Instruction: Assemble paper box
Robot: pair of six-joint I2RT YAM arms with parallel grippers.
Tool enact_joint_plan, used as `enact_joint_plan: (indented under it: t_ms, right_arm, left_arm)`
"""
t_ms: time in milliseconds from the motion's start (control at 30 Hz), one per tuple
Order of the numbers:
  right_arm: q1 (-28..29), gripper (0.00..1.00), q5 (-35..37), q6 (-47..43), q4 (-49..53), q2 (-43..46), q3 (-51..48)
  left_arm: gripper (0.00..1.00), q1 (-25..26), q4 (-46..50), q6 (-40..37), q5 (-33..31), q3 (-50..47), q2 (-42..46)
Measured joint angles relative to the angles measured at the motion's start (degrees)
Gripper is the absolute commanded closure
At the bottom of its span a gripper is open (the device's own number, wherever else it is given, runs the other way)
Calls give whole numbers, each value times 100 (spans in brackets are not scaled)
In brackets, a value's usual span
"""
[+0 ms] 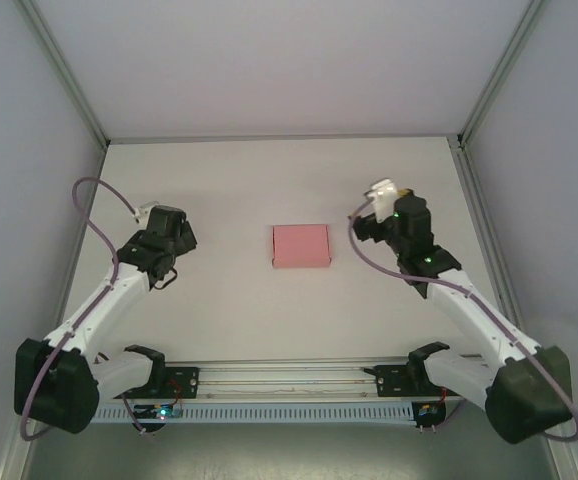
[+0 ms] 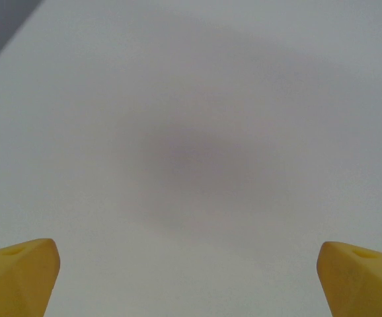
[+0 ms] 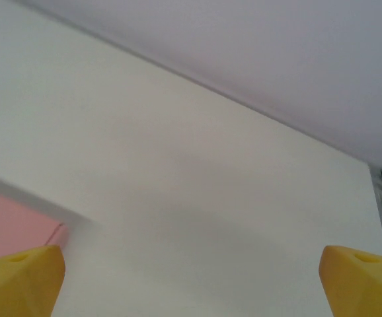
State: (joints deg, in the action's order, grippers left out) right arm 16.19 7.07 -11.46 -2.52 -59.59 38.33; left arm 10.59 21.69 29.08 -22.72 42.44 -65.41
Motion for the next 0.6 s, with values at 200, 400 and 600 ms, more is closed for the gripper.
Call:
enact_joint_plan:
  t_ms: [200, 400, 600]
  right_arm:
    - [-968, 2, 28, 737, -1484, -57, -1421]
    - [-1054, 2, -234, 748, -3250, -485, -2389]
    - [-1158, 2, -540, 708, -4481, -1001, -2411]
  left_arm:
    - [0, -562, -1880, -957, -2, -817, -678]
    - [0, -627, -3770, -1633, 26, -1792, -723]
    - [0, -649, -4907, -2074, 249, -2052, -1154]
